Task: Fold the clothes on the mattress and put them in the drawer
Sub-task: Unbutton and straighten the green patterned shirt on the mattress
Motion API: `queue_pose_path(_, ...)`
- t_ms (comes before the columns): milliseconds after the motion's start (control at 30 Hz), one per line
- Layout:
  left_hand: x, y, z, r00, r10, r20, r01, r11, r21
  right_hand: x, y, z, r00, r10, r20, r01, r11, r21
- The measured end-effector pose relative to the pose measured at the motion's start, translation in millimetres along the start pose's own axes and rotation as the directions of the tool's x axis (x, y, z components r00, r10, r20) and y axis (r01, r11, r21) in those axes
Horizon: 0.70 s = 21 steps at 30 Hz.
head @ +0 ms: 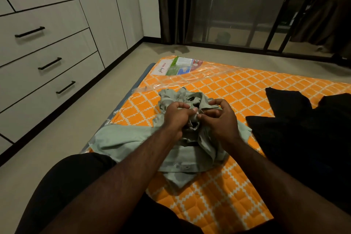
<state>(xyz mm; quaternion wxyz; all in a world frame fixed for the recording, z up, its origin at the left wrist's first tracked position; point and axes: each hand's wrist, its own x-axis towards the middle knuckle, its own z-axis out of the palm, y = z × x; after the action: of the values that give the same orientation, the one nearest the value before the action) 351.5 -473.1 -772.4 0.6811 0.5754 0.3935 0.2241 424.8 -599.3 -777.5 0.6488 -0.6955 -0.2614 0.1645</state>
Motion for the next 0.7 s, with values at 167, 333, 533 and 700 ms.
queue_pose_path(167,-0.1,0.7,0.1,1.000,0.005,0.029,-0.005,1.000,0.002,1.0,0.5,-1.5,1.000,-0.023,-0.011,0.023,0.999,-0.030)
queue_pose_path(333,-2.2,2.6,-1.5,0.997,0.028,0.065,-0.031,0.998,0.058,1.1,0.6,-3.0,0.997,-0.078,-0.014,0.076,0.993,-0.095)
queue_pose_path(533,-0.1,5.2,-3.9,0.991,0.015,0.135,-0.028,0.996,0.089,1.5,-2.7,-0.7,0.981,-0.187,-0.044,0.174,0.963,-0.208)
queue_pose_path(700,-1.3,12.6,-2.0,0.946,0.057,0.319,-0.100,0.988,0.118,2.2,-5.0,-1.6,0.974,-0.221,-0.043,0.209,0.958,-0.196)
